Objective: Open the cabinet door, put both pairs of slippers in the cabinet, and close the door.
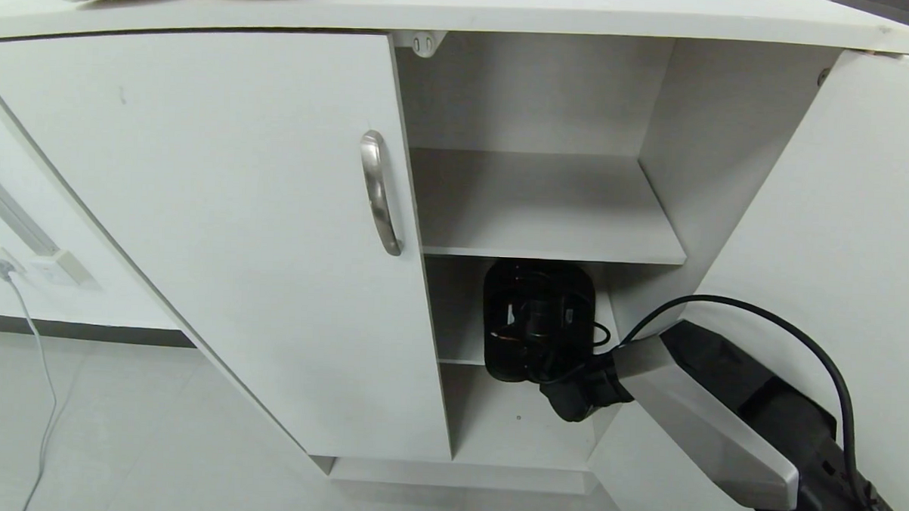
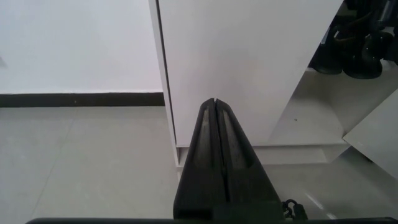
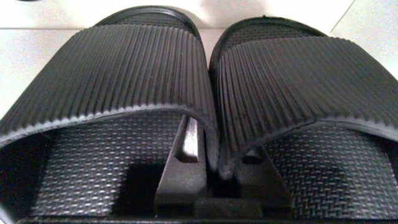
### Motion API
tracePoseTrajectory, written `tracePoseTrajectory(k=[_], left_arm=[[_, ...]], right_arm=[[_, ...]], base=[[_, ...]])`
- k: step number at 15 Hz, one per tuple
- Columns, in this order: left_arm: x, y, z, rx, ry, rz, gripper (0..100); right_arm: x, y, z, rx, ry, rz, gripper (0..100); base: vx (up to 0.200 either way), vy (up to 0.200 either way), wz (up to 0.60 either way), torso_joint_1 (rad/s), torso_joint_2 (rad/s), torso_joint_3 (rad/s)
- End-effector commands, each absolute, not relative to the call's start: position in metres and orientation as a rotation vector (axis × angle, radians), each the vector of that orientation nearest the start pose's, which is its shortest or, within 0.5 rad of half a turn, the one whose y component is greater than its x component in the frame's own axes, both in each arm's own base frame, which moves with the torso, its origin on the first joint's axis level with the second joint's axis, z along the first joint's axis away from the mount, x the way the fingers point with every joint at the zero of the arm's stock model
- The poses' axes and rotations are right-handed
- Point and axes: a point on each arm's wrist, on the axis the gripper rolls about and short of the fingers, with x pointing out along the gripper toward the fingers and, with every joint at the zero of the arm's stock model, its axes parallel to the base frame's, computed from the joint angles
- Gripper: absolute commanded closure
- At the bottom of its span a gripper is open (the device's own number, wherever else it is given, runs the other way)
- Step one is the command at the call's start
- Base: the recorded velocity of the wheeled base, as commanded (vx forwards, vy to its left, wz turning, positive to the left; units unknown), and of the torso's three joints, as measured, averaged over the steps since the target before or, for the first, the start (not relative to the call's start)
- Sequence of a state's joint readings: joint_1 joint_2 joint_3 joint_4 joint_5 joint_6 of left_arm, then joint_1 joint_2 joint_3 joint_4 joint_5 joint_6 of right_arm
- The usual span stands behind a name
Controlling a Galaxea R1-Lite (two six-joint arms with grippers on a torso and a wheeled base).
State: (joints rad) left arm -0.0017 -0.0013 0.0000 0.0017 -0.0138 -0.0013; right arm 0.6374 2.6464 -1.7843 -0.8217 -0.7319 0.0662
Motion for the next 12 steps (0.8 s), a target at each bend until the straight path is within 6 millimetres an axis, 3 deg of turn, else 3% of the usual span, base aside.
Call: tracePoseTrajectory(k=[1,4,5,12], left_arm=[[-0.0228,-0.0003,0.0753,-0.002,0.002,-0.015,100],[-0.0228,-0.0003,0.0753,-0.002,0.002,-0.015,100],[-0.0228,-0.0003,0.0753,-0.002,0.002,-0.015,100],[-0.0228,-0.0003,0.0753,-0.003,0.002,-0.015,100]], right_arm=[[0.4363,0.3049,0.0524,0.038,0.031,-0.095,100],[0.4369,0.3043,0.0508,0.036,0.034,-0.096,100],[0.4367,0.3042,0.0512,0.036,0.034,-0.096,0],[0.4303,0.3075,0.0546,0.035,0.035,-0.086,0]], base=[[0.000,0.000,0.00,0.000,0.00,0.000],[0.000,0.000,0.00,0.000,0.00,0.000],[0.000,0.000,0.00,0.000,0.00,0.000],[0.000,0.000,0.00,0.000,0.00,0.000]])
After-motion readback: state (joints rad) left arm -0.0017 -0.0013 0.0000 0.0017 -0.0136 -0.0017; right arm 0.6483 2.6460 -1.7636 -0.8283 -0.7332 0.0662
